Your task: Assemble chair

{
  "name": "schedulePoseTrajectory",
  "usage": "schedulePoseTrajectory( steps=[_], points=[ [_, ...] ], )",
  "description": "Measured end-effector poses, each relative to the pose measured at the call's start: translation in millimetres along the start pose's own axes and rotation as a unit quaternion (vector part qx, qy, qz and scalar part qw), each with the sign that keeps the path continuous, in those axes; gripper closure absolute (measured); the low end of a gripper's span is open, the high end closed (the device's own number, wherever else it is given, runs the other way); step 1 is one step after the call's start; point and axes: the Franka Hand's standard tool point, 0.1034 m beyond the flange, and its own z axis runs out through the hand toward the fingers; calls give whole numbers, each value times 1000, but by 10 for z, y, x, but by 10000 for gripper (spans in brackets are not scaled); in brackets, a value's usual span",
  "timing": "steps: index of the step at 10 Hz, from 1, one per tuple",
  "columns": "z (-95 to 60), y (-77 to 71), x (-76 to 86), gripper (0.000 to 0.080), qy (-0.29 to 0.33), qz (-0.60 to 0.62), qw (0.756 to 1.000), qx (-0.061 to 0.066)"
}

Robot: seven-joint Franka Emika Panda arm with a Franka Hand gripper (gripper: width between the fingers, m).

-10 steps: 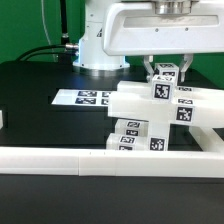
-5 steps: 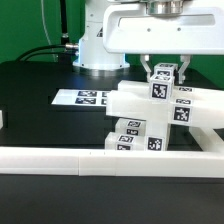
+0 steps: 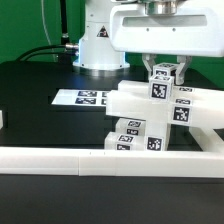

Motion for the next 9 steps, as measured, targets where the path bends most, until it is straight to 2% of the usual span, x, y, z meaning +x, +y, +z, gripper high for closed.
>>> schedulePoseTrajectory(
  steps=[5,8,9],
  points=[
    [3,-19,-21,525,-7,153,988,6],
    [4,-21,-23,525,-9,173,985,7],
    [5,-20,-23,360,-9,154,988,7]
  ],
)
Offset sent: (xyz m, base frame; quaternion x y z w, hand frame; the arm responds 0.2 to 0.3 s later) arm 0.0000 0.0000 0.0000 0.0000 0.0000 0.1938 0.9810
